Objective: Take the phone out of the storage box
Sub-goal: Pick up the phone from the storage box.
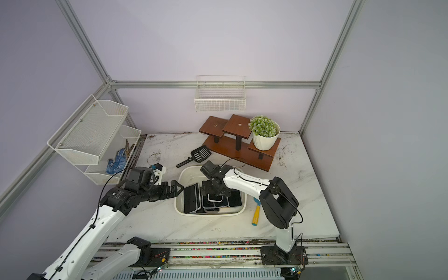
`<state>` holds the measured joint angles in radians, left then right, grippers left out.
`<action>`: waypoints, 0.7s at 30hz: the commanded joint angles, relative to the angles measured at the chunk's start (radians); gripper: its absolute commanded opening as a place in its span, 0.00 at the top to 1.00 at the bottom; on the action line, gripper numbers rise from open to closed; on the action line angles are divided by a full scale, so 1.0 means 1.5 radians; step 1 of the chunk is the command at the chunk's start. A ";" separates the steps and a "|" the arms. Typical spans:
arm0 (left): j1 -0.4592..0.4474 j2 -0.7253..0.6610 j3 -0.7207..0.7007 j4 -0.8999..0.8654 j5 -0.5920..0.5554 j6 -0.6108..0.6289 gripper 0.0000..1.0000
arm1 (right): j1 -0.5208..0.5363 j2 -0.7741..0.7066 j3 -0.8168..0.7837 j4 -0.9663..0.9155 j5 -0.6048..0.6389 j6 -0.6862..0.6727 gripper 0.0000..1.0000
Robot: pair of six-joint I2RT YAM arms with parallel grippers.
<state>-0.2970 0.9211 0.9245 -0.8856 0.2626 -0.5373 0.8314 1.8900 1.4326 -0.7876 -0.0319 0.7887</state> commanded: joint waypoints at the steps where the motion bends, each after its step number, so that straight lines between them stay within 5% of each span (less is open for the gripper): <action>1: -0.002 0.001 -0.003 0.004 0.010 0.015 0.00 | 0.003 0.021 0.023 -0.006 0.020 0.004 0.00; 21: -0.001 0.012 -0.005 0.009 0.010 0.013 0.00 | 0.004 0.044 0.069 -0.095 0.134 0.007 0.01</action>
<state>-0.2970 0.9386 0.9215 -0.8852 0.2657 -0.5343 0.8341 1.9636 1.5196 -0.8864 0.0990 0.7998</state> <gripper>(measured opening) 0.996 0.994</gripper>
